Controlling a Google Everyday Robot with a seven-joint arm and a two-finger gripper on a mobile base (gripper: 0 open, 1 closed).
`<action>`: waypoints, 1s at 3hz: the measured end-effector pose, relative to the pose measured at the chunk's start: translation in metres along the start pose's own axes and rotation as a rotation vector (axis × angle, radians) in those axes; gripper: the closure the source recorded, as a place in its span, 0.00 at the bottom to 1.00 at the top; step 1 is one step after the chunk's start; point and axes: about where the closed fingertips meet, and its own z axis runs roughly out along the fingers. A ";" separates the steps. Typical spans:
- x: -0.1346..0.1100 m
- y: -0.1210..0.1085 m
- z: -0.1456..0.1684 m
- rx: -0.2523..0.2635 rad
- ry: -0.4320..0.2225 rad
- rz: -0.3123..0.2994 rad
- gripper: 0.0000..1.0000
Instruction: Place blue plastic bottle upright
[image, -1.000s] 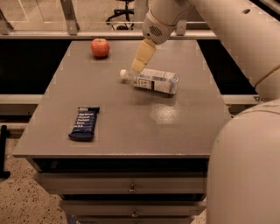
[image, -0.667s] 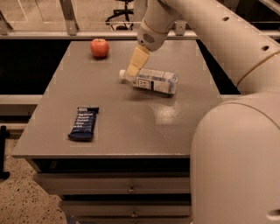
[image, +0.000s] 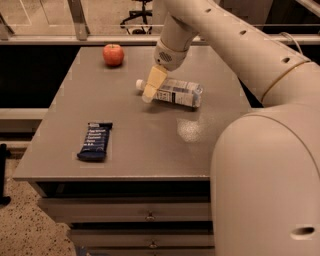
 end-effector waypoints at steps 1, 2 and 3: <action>0.007 0.003 0.006 0.004 0.014 0.006 0.13; 0.010 0.003 0.002 0.019 0.003 0.007 0.38; 0.005 0.000 -0.015 0.038 -0.042 0.001 0.61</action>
Offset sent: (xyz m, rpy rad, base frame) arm -0.0087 -0.0156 0.0154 0.0084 -0.0613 -0.0249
